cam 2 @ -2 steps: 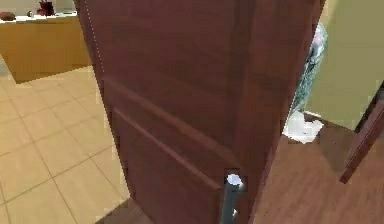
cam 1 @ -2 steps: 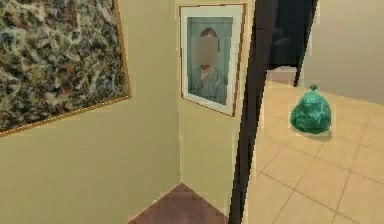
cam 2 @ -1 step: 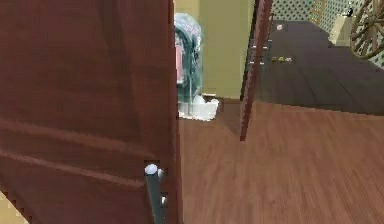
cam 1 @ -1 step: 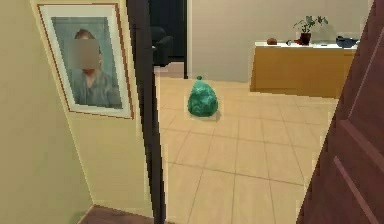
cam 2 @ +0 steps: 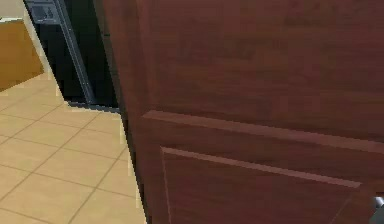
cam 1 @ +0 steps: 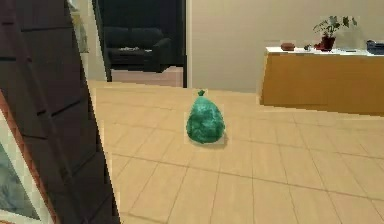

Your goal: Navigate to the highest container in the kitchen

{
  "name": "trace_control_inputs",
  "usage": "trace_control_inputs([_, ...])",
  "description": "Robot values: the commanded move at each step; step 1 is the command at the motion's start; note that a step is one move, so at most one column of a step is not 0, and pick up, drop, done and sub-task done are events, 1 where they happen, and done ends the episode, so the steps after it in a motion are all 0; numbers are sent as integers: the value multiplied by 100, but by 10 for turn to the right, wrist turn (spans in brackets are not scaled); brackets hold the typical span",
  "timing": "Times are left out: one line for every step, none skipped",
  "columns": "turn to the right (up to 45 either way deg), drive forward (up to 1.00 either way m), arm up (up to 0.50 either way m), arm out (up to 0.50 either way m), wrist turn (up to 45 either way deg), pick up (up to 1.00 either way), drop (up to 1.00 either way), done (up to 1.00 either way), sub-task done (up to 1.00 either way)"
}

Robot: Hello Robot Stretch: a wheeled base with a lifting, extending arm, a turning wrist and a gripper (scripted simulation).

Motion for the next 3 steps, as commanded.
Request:
trace_control_inputs([120, 0, 0, 0, 0, 0, 0, 0, 0])
trace_control_inputs([30, 0, 0, 0, 0, 0, 0, 0, 0])
trace_control_inputs([0, 75, 0, 0, 0, 0, 0, 0, 0])
